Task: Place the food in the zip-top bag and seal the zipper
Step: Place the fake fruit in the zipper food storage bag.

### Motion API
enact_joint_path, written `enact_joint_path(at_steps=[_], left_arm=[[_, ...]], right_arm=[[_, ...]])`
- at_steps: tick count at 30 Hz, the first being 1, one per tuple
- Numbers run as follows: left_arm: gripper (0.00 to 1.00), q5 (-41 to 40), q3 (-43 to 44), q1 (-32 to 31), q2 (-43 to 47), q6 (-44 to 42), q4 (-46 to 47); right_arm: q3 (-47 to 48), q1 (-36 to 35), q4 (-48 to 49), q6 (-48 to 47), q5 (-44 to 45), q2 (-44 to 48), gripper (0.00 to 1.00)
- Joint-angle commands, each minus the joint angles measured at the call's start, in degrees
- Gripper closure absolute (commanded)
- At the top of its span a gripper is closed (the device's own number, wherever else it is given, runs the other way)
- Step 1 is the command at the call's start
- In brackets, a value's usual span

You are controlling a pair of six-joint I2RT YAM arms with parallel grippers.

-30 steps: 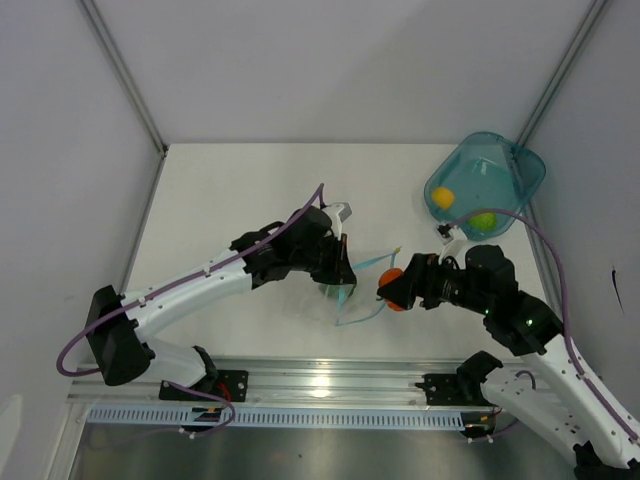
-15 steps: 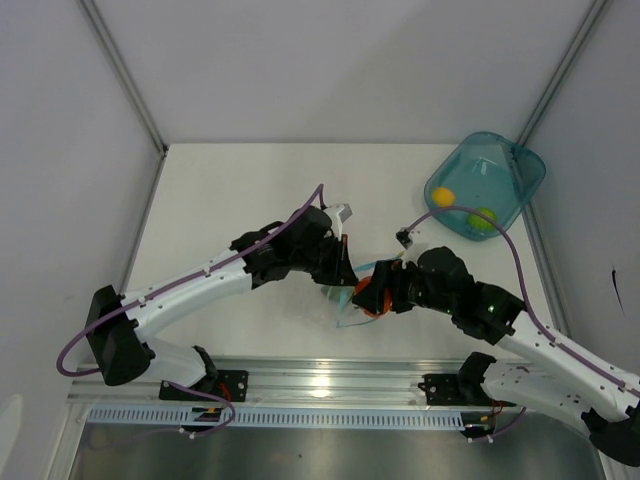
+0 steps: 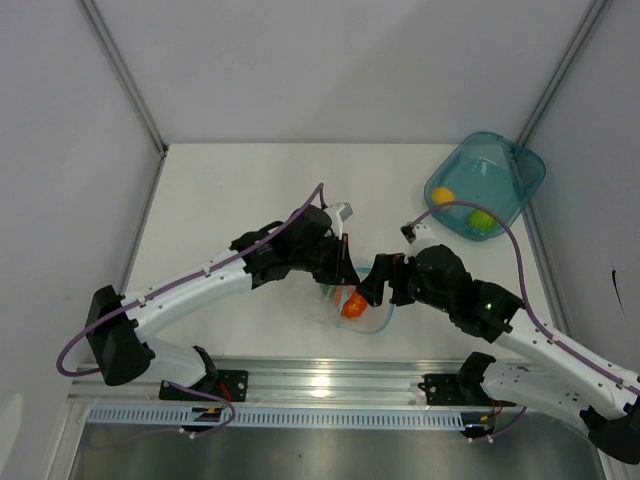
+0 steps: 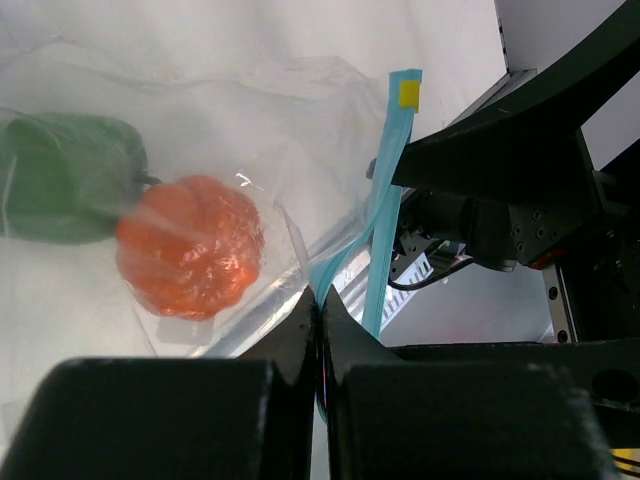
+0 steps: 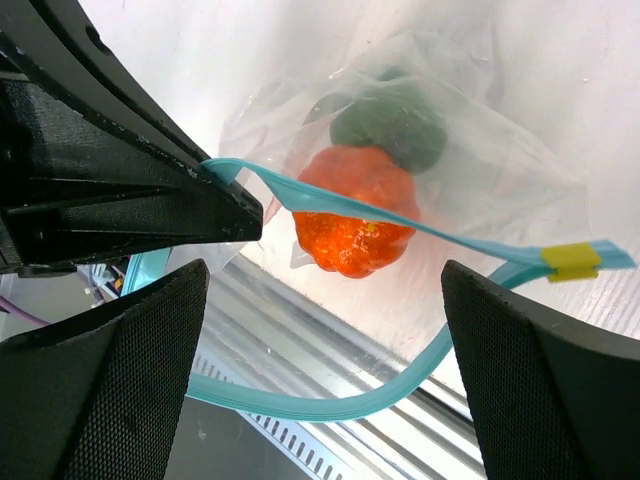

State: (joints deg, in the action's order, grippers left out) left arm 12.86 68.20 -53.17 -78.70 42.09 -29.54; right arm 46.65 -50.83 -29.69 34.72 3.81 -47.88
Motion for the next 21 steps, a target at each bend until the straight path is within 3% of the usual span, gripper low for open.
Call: enact_joint_path(at_steps=[1,11,21], left_arm=[[0.99,1.6,0.0,0.4,2.1,0.9,2.0],[0.99,1.7,-0.9,0.4,2.1,0.8,2.4],[1.00,1.4,-2.5,0.4,2.8,0.5,3.2]], right_arm=[[3.2,-0.2,0.2,-1.0,2.7,0.5,0.01],[10.2,1.4,-5.3,-4.6,10.9,1.7,0.01],[18.6,15.6,-4.9,-11.1,17.4,-2.2,0.02]])
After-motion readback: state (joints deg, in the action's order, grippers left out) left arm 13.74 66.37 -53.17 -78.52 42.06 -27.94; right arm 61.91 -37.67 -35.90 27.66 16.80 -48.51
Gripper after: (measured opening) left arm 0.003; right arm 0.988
